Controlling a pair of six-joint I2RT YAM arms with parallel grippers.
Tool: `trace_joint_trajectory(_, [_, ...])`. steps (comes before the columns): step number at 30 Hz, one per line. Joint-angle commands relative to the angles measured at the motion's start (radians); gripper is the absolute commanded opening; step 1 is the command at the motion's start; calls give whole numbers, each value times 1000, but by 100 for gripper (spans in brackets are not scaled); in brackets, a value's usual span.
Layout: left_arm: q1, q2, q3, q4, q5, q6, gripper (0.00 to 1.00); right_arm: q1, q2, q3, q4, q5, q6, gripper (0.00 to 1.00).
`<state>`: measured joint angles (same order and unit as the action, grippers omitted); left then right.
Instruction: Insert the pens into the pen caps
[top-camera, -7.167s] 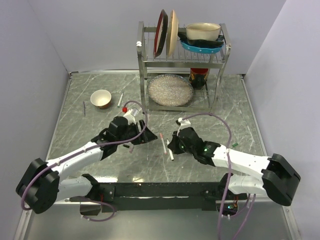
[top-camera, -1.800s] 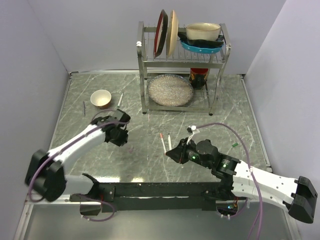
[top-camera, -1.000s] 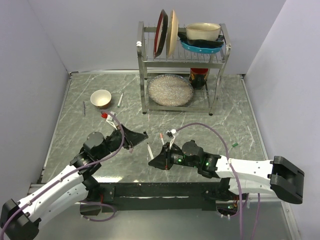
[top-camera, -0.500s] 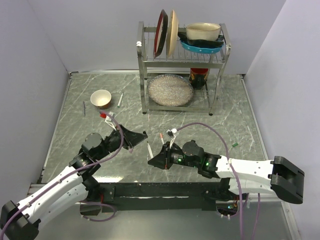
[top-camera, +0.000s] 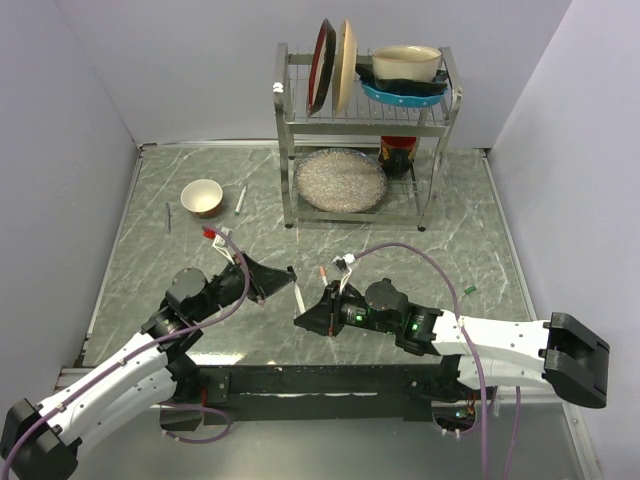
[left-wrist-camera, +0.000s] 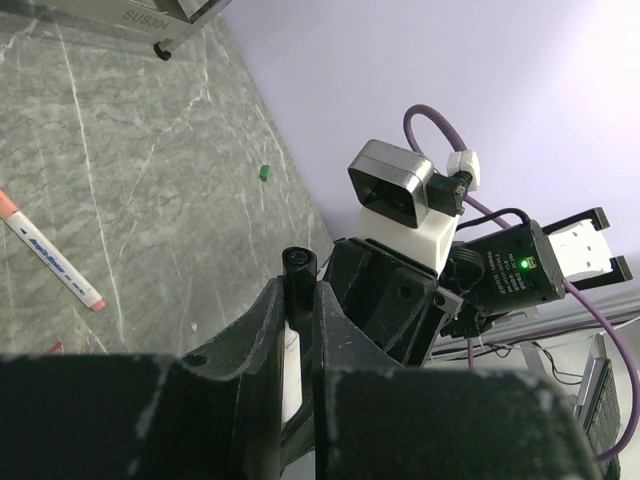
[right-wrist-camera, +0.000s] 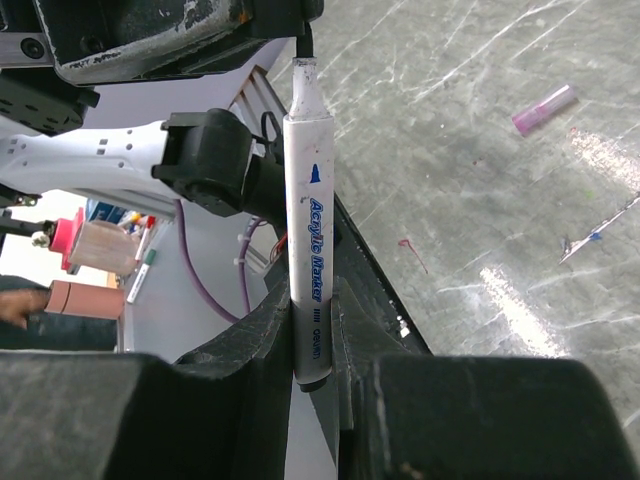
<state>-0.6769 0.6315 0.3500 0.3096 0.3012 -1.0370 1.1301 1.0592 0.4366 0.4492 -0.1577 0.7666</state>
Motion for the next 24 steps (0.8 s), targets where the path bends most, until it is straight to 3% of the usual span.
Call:
trace_joint_trajectory(1, [-1, -16, -11, 29, 29, 17, 1, 7, -31, 42, 49, 30, 3, 0])
trace_joint_trajectory(24, [-1, -29, 49, -43, -20, 38, 1, 30, -27, 22, 46, 23, 10, 0])
